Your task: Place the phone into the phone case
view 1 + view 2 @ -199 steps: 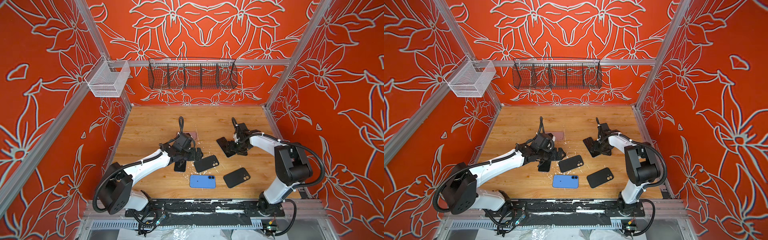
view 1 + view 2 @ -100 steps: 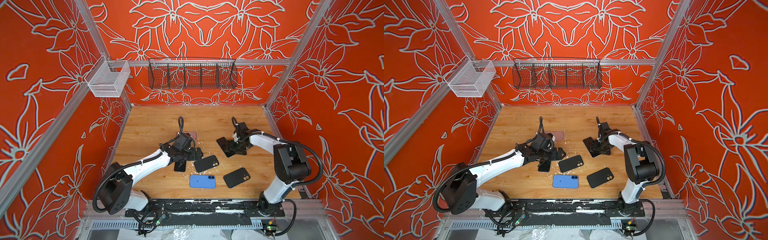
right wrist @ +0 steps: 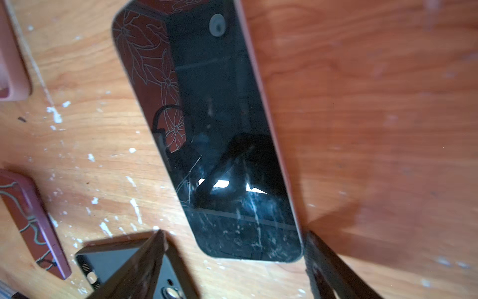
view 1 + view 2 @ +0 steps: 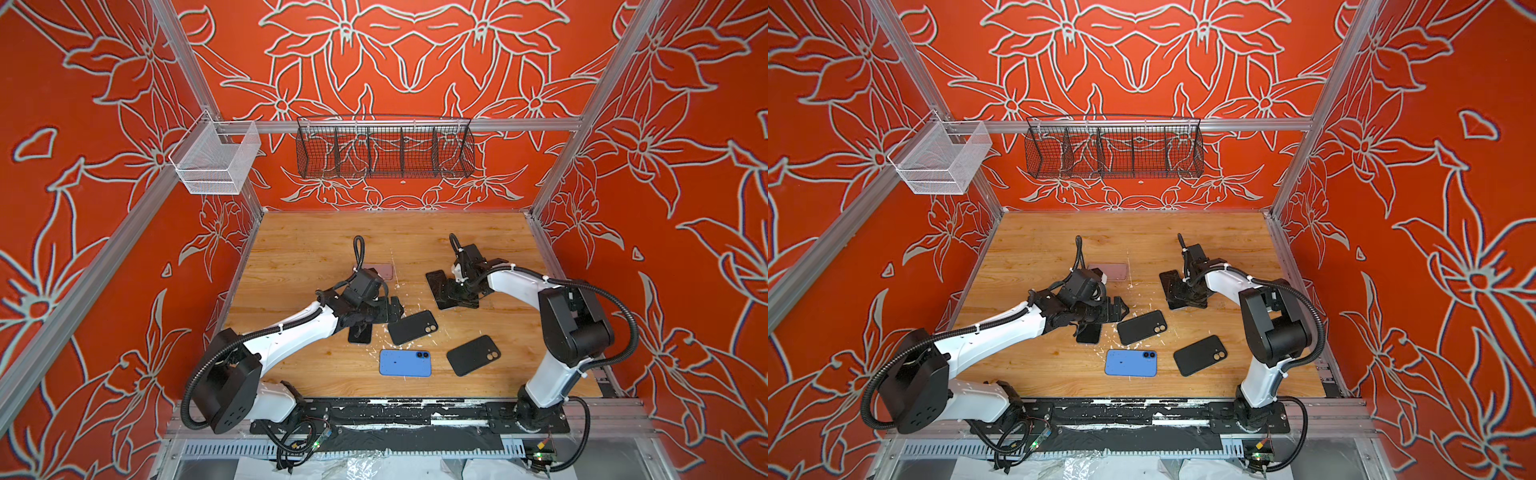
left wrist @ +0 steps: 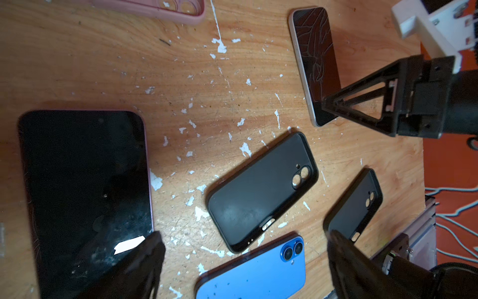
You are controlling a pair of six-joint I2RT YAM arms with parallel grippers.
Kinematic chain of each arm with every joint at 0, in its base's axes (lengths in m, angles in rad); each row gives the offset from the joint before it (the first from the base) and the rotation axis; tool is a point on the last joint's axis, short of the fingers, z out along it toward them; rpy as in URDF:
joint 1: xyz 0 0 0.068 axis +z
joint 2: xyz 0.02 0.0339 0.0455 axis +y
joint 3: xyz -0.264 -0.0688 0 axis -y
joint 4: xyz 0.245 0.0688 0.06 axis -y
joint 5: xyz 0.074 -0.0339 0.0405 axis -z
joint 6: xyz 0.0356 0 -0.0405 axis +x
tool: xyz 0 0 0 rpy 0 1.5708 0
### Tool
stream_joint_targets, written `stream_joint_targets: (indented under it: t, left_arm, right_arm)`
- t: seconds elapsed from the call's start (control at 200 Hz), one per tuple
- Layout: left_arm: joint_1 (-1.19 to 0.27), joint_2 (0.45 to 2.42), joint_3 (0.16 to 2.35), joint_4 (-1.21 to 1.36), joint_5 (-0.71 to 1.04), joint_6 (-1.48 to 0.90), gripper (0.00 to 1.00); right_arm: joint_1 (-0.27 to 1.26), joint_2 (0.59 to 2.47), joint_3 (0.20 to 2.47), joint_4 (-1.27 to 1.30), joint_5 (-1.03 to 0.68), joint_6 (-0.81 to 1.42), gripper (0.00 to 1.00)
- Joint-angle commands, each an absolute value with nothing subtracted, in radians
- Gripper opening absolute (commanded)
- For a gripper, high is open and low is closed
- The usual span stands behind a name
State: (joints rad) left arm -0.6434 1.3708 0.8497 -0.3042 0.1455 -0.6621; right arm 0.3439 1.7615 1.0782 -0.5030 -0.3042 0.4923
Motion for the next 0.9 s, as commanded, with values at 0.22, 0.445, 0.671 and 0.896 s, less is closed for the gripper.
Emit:
stream_joint_targets:
  t: [0.22, 0.445, 0.671, 0.896]
  left_arm:
    - [-0.649, 1.311, 0.825, -0.312, 0.085, -0.693, 0.97]
    - [-0.648, 1.258, 0.797, -0.315, 0.045, -0.719, 0.97]
    - [-0.641, 1.239, 0.797, -0.303, 0.037, -0.717, 0.97]
    - [-0.637, 1.316, 0.851, -0.250, 0.069, -0.706, 0.97]
  right_arm:
    - [0.504, 1.929, 1.184, -0.410, -0.418, 0.614, 0.85]
    - [0.568, 2.044, 1.326, -0.370, -0.470, 0.661, 0.85]
    - [0.533, 1.965, 1.399, -0.470, -0.441, 0.606, 0.85]
    - [0.366, 1.829, 1.357, -0.529, -0.411, 0.539, 0.85]
